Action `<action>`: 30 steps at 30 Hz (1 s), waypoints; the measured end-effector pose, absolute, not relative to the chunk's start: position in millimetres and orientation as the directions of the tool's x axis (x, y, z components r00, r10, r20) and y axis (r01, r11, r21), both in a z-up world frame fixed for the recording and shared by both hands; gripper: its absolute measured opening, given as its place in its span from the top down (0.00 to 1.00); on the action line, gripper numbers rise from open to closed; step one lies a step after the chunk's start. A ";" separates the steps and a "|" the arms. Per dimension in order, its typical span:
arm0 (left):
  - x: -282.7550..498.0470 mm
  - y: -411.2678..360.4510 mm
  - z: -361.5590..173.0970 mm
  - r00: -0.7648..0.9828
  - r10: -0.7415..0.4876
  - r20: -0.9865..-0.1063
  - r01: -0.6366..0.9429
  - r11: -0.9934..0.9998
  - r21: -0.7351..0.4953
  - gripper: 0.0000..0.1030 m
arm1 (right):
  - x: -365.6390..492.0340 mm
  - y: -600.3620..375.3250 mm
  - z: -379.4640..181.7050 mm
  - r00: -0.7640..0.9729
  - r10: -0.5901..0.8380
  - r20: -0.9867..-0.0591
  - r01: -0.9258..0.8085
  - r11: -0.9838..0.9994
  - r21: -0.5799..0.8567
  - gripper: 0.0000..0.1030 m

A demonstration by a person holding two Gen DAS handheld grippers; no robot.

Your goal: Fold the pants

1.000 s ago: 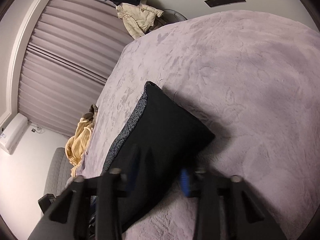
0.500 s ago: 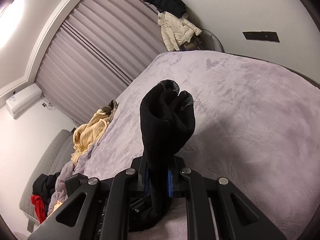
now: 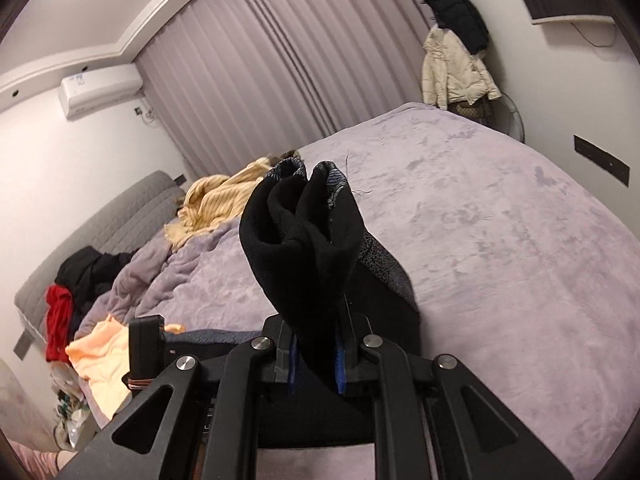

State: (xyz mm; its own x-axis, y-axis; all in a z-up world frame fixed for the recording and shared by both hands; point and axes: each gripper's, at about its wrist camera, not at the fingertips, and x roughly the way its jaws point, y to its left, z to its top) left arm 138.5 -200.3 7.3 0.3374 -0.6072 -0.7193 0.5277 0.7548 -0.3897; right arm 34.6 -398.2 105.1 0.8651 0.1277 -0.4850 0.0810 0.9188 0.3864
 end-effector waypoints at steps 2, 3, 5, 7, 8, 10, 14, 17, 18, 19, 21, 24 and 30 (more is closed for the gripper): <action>135.2 -161.8 8.4 0.390 -0.569 -0.724 0.483 0.796 -0.366 0.00 | 50.6 -363.2 96.4 0.839 0.141 -0.525 0.055 0.938 0.341 0.85; 134.1 -145.7 8.4 0.409 -0.555 -0.724 0.462 0.811 -0.361 0.00 | 61.5 -342.6 87.7 0.819 0.154 -0.553 0.041 0.946 0.323 0.84; 129.2 -113.3 6.7 0.434 -0.531 -0.728 0.420 0.834 -0.358 0.00 | 79.3 -304.6 66.6 0.778 0.158 -0.608 0.015 0.963 0.269 0.83; 126.1 -87.2 3.1 0.456 -0.499 -0.737 0.379 0.858 -0.346 0.00 | 97.3 -267.3 36.1 0.714 0.124 -0.689 0.005 0.983 0.182 0.78; 124.9 -77.8 0.6 0.465 -0.480 -0.744 0.361 0.870 -0.336 0.00 | 105.6 -251.3 19.7 0.673 0.092 -0.734 0.005 0.992 0.129 0.77; 122.5 -61.4 -3.6 0.474 -0.462 -0.750 0.339 0.881 -0.329 0.00 | 115.1 -220.8 -8.5 0.601 -0.017 -0.799 0.015 1.000 -0.009 0.75; 125.4 -43.9 -9.1 0.491 -0.443 -0.750 0.304 0.894 -0.329 0.00 | 99.4 -184.0 -9.5 0.625 -0.148 -0.766 -0.035 0.976 -0.217 0.45; 136.8 -42.6 -11.0 0.484 -0.462 -0.743 0.287 0.886 -0.364 0.00 | 75.1 -174.4 19.4 0.691 -0.047 -0.721 -0.121 0.976 -0.179 0.30; 140.3 -47.6 -9.6 0.481 -0.473 -0.738 0.290 0.880 -0.375 0.00 | 68.3 -174.5 29.3 0.701 -0.024 -0.713 -0.130 0.978 -0.160 0.30; 139.2 -50.1 -7.7 0.476 -0.487 -0.732 0.301 0.872 -0.385 0.00 | 60.0 -181.8 38.9 0.709 0.018 -0.705 -0.130 0.986 -0.106 0.30; 152.7 -54.2 -6.4 0.456 -0.526 -0.718 0.340 0.848 -0.406 0.00 | 48.7 -213.8 52.9 0.720 0.115 -0.685 -0.093 0.993 0.069 0.30; 153.3 -74.5 4.2 0.392 -0.613 -0.686 0.418 0.783 -0.461 0.00 | 44.3 -285.2 49.3 0.719 0.279 -0.636 0.028 0.904 0.427 0.33; 162.0 -133.0 10.6 0.252 -0.682 -0.687 0.526 0.692 -0.494 0.18 | 37.7 -369.6 -2.2 0.721 0.406 -0.561 0.228 0.626 0.746 0.54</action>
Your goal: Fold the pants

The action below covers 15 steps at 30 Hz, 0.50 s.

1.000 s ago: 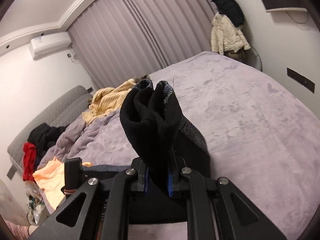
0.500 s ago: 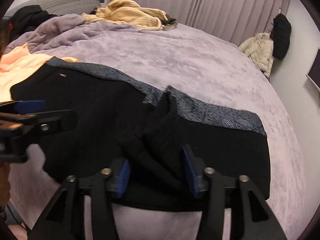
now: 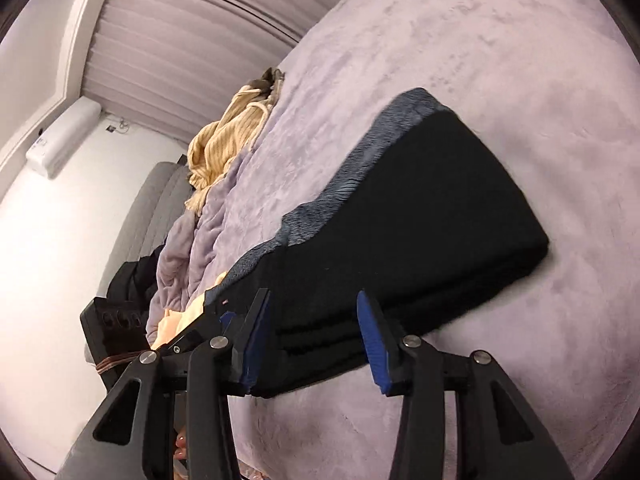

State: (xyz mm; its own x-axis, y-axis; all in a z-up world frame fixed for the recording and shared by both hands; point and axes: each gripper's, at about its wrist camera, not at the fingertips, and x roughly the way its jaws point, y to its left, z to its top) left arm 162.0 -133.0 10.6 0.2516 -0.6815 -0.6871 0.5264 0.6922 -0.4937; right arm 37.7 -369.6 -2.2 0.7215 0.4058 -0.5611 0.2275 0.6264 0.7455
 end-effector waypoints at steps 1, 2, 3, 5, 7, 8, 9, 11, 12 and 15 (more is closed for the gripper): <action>164.5 -141.5 7.6 0.224 -0.680 -0.698 0.532 0.686 -0.497 0.24 | 38.0 -374.4 -7.6 0.722 0.405 -0.562 0.243 0.612 0.753 0.54; 167.6 -149.3 3.3 0.191 -0.679 -0.709 0.538 0.676 -0.503 0.25 | 36.7 -378.0 -13.0 0.723 0.414 -0.554 0.254 0.586 0.770 0.54; 169.8 -156.9 -0.3 0.164 -0.675 -0.720 0.537 0.673 -0.508 0.25 | 35.7 -380.9 -17.5 0.727 0.424 -0.540 0.260 0.558 0.788 0.54; 172.4 -167.0 -6.6 0.145 -0.656 -0.741 0.535 0.682 -0.499 0.25 | 36.6 -385.8 -24.7 0.722 0.420 -0.549 0.296 0.531 0.794 0.54; 170.7 -173.4 -7.9 0.142 -0.649 -0.747 0.541 0.683 -0.491 0.25 | 35.0 -389.3 -28.3 0.728 0.418 -0.543 0.299 0.519 0.801 0.54; 167.6 -175.3 -6.6 0.143 -0.648 -0.748 0.546 0.682 -0.487 0.25 | 36.2 -391.2 -29.4 0.732 0.417 -0.539 0.301 0.512 0.805 0.54; 166.7 -175.8 -7.2 0.140 -0.648 -0.749 0.549 0.680 -0.486 0.25 | 37.7 -393.3 -30.9 0.741 0.417 -0.526 0.299 0.496 0.815 0.54; 167.8 -178.7 -8.7 0.128 -0.650 -0.749 0.544 0.678 -0.495 0.25 | 37.8 -396.7 -33.3 0.763 0.419 -0.492 0.289 0.460 0.840 0.54; 168.8 -180.5 -10.2 0.121 -0.652 -0.748 0.540 0.676 -0.501 0.25 | 41.6 -398.6 -36.7 0.770 0.418 -0.483 0.290 0.446 0.847 0.54; 171.1 -186.7 -14.2 0.117 -0.644 -0.756 0.539 0.681 -0.496 0.25 | 49.3 -401.7 -53.5 0.762 0.441 -0.474 0.315 0.386 0.867 0.63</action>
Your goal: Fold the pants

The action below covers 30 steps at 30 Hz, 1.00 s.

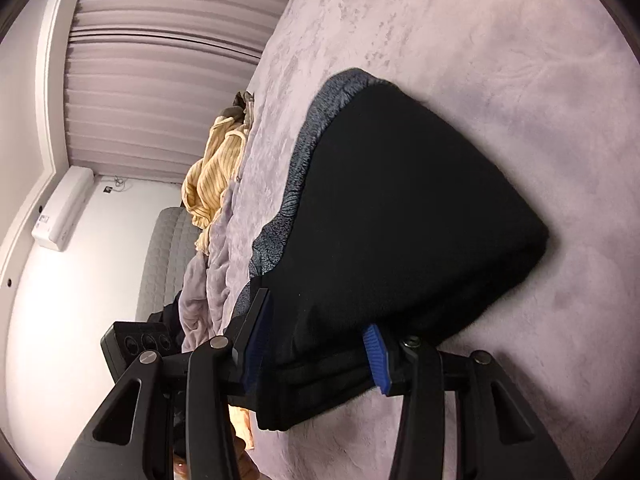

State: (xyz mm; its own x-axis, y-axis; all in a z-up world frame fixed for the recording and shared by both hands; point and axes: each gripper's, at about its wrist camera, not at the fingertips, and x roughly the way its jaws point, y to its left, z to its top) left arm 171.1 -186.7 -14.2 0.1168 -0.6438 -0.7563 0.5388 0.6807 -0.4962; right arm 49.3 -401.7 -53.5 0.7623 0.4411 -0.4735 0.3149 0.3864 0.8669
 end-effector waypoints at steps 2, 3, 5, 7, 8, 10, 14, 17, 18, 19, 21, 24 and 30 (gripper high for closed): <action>171.5 -187.6 -15.0 0.125 -0.639 -0.759 0.530 0.690 -0.493 0.25 | 55.4 -400.0 -62.9 0.750 0.456 -0.478 0.337 0.359 0.871 0.94; 170.3 -186.3 -13.4 0.133 -0.638 -0.759 0.524 0.695 -0.493 0.25 | 56.8 -397.8 -62.0 0.745 0.457 -0.486 0.341 0.366 0.866 0.93; 162.5 -178.4 -5.0 0.154 -0.648 -0.746 0.531 0.691 -0.490 0.25 | 56.3 -389.7 -48.0 0.746 0.466 -0.477 0.298 0.406 0.864 0.94; 153.3 -168.7 3.0 0.183 -0.661 -0.727 0.557 0.679 -0.477 0.25 | 53.7 -381.2 -32.3 0.751 0.490 -0.443 0.242 0.419 0.875 0.94; 148.0 -164.1 6.4 0.206 -0.660 -0.722 0.571 0.681 -0.459 0.25 | 52.6 -378.6 -28.8 0.752 0.517 -0.409 0.218 0.391 0.894 0.94; 142.0 -159.6 6.8 0.246 -0.631 -0.736 0.577 0.705 -0.412 0.25 | 54.1 -372.2 -30.9 0.740 0.552 -0.385 0.202 0.363 0.910 0.94; 143.9 -156.2 -10.5 0.296 -0.521 -0.801 0.523 0.790 -0.320 0.25 | 64.2 -355.7 -68.7 0.647 0.509 -0.568 0.331 0.483 0.811 0.95; 146.1 -145.6 -7.9 0.320 -0.496 -0.807 0.493 0.815 -0.306 0.25 | 58.6 -354.3 -70.1 0.653 0.515 -0.555 0.312 0.485 0.817 0.94; 147.2 -142.9 -3.3 0.340 -0.486 -0.805 0.489 0.822 -0.290 0.24 | 58.3 -352.4 -60.5 0.628 0.520 -0.579 0.298 0.527 0.796 0.89; 149.1 -140.7 3.3 0.364 -0.476 -0.801 0.488 0.830 -0.271 0.24 | 59.5 -349.7 -50.8 0.596 0.529 -0.604 0.274 0.573 0.772 0.86; 153.9 -137.2 16.7 0.408 -0.475 -0.780 0.492 0.834 -0.250 0.24 | 50.7 -346.5 -27.1 0.572 0.575 -0.585 0.183 0.606 0.774 0.83; 163.8 -146.1 35.2 0.433 -0.509 -0.744 0.503 0.821 -0.270 0.14 | 36.6 -361.4 21.7 0.658 0.578 -0.483 0.043 0.611 0.790 0.83; 185.0 -208.6 36.0 0.392 -0.521 -0.758 0.546 0.795 -0.263 0.14 | 66.8 -431.9 42.4 0.765 0.339 -0.547 0.195 0.687 0.700 0.57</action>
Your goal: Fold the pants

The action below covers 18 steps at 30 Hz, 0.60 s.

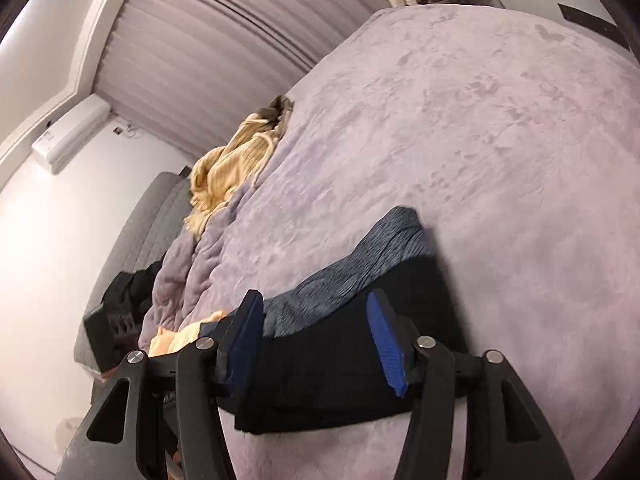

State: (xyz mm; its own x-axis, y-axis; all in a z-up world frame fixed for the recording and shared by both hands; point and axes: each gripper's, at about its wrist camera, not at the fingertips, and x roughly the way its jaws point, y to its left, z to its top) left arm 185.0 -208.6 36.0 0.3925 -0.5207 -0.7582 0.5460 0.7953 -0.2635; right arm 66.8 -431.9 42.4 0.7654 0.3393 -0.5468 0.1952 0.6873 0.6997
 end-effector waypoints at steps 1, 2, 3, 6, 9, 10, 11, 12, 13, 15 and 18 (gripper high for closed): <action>188.7 -219.3 31.5 0.390 -0.508 -0.768 0.546 0.799 -0.252 0.14 | 76.1 -439.7 37.7 0.760 0.322 -0.565 0.224 0.686 0.692 0.64; 192.1 -229.0 26.3 0.388 -0.493 -0.779 0.544 0.805 -0.238 0.14 | 86.9 -445.7 32.2 0.747 0.288 -0.599 0.262 0.700 0.664 0.70; 193.7 -236.1 23.0 0.385 -0.480 -0.788 0.545 0.808 -0.226 0.14 | 98.7 -449.3 27.5 0.733 0.241 -0.636 0.294 0.731 0.616 0.70; 202.0 -243.4 0.3 0.378 -0.416 -0.827 0.534 0.828 -0.172 0.14 | 134.6 -445.8 4.6 0.641 0.206 -0.739 0.304 0.816 0.491 0.69; 204.4 -235.0 -26.8 0.351 -0.386 -0.853 0.538 0.829 -0.153 0.14 | 131.5 -448.6 -11.8 0.600 0.223 -0.769 0.245 0.863 0.442 0.64; 200.9 -232.0 -30.6 0.366 -0.385 -0.847 0.553 0.822 -0.135 0.14 | 133.7 -448.0 -15.5 0.595 0.240 -0.767 0.234 0.861 0.451 0.64; 196.0 -231.2 -32.2 0.384 -0.381 -0.841 0.569 0.815 -0.110 0.14 | 134.8 -451.6 -19.5 0.594 0.273 -0.757 0.244 0.835 0.493 0.64; 190.9 -231.0 -32.2 0.397 -0.373 -0.838 0.581 0.810 -0.086 0.14 | 134.3 -456.1 -22.1 0.599 0.317 -0.735 0.253 0.796 0.549 0.64; 187.3 -230.1 -31.6 0.401 -0.371 -0.837 0.588 0.805 -0.075 0.14 | 135.6 -451.3 -21.4 0.605 0.335 -0.722 0.253 0.779 0.574 0.63; 184.4 -226.1 -31.8 0.401 -0.383 -0.832 0.598 0.797 -0.079 0.14 | 132.6 -446.1 -14.6 0.605 0.322 -0.728 0.228 0.806 0.546 0.64; 187.3 -218.3 -38.0 0.395 -0.388 -0.832 0.583 0.807 -0.100 0.11 | 141.9 -431.2 -24.8 0.563 0.165 -0.810 0.256 0.897 0.361 0.50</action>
